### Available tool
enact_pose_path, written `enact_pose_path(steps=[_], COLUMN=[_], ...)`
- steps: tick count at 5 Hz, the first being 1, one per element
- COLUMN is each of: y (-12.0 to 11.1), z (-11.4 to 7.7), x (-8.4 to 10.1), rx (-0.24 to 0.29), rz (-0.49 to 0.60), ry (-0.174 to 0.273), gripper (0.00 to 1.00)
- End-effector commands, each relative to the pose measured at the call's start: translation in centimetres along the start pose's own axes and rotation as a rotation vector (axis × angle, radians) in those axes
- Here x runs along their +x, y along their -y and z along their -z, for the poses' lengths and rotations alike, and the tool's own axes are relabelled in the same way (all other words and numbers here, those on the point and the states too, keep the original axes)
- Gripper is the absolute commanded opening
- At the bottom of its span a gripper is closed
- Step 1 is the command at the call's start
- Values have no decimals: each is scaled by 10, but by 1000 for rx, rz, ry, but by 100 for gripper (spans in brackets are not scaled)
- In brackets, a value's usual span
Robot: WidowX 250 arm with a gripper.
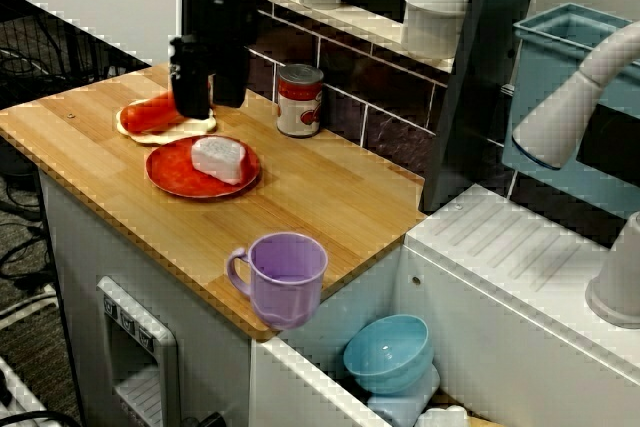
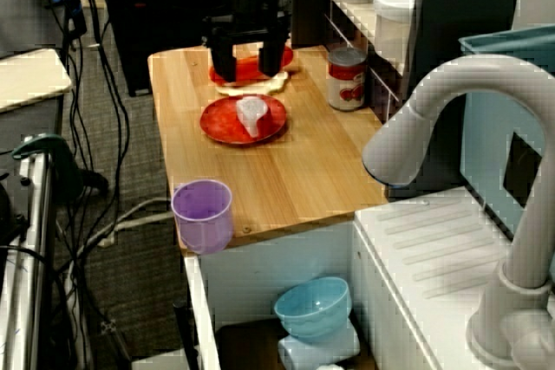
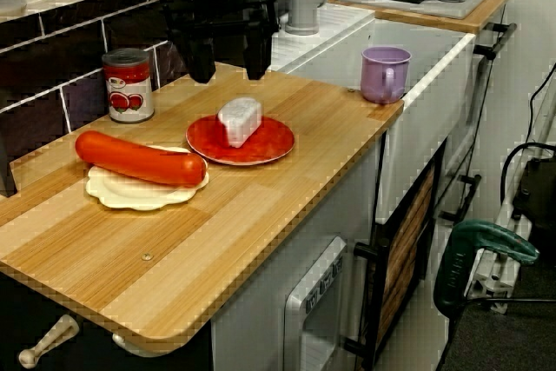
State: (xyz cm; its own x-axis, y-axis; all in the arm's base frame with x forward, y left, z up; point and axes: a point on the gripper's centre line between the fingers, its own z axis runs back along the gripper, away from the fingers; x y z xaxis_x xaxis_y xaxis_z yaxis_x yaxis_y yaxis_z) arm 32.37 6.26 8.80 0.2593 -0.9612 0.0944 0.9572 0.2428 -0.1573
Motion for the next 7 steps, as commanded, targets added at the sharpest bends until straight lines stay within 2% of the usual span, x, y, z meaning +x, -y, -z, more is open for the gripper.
enact_pose_path(steps=[1,2,3,5,7], y=[-2,1,-2,-2,3], z=[-9,-1,5,8,15], x=[3,4,8,5,0], rx=[74,107,161,173,184], rz=[16,-29,-121,-165,-152], ry=[2,13,0,9,-13], gripper=[100,100,100,100,100])
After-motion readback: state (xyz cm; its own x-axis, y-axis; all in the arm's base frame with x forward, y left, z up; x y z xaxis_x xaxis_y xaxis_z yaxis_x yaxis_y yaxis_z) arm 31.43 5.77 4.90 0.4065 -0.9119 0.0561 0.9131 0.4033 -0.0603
